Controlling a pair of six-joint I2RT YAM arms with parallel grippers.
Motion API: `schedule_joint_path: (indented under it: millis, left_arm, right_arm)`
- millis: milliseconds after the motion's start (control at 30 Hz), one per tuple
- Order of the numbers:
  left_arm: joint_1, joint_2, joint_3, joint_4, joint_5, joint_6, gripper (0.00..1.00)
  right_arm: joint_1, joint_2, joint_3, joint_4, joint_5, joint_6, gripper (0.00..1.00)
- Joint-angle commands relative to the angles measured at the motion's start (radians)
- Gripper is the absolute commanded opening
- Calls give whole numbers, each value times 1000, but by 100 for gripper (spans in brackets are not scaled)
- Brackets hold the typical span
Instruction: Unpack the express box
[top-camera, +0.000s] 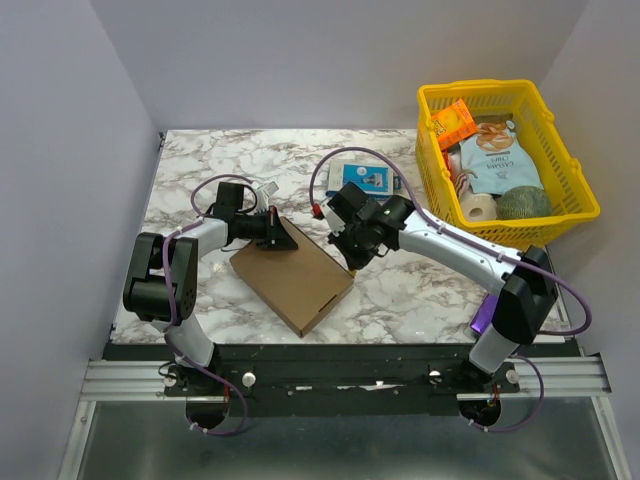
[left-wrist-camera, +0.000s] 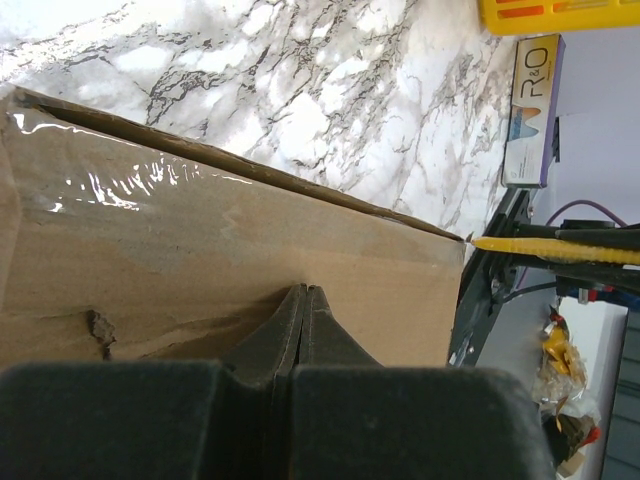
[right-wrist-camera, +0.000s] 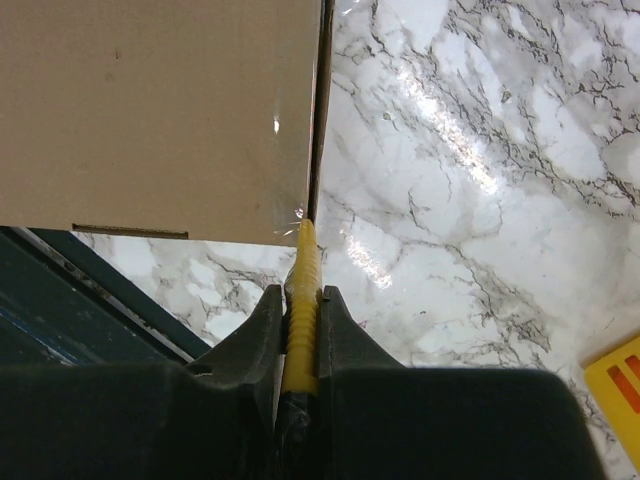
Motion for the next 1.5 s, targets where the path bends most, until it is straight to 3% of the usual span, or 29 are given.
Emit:
schedule_joint_path:
  millis: [0, 233, 433, 533, 567, 700, 767, 833, 867, 933, 1000, 1067, 1167, 1467]
  left_arm:
    - [5, 42, -8, 12, -198, 57, 0]
    - [3, 28, 7, -3, -149, 77, 0]
    - [-3, -27, 38, -14, 13, 76, 1]
    - [-3, -76, 120, -106, 24, 109, 12]
    - [-3, -101, 153, -144, 14, 132, 22]
    - [9, -151, 321, -379, -77, 316, 36]
    - [17, -170, 400, -550, -105, 515, 40]
    - [25, -205, 421, -731, -108, 732, 37]
    - [26, -219, 421, -797, -106, 808, 28]
    - [31, -253, 374, -961, -115, 955, 18]
    - [31, -292, 313, -1014, -151, 1085, 6]
    - [28, -322, 213, -1020, -169, 1123, 0]
    - [2, -369, 123, -962, -212, 1133, 0]
    - [-32, -355, 73, -858, -232, 1039, 0]
  right_arm:
    - [9, -60, -31, -98, -37, 3, 0]
    - [-10, -103, 60, -29, 69, -29, 1]
    - [-56, -109, 83, 32, 132, -64, 0]
    - [-124, -114, 38, 89, 129, -61, 0]
    - [-167, -103, 37, 98, 123, -61, 1]
    - [-267, -51, 78, 117, 59, -83, 0]
    - [-308, -26, 122, 124, 16, -106, 0]
    - [-325, 6, 155, 134, 6, -109, 0]
    - [-331, 14, 176, 138, -23, -106, 0]
    - [-334, 32, 193, 155, -34, -98, 0]
    - [-334, 44, 216, 161, -60, -89, 0]
    - [-334, 58, 227, 163, -81, -75, 1]
    - [-334, 75, 239, 160, -104, -64, 0]
    - [-331, 122, 234, 146, -182, -51, 0]
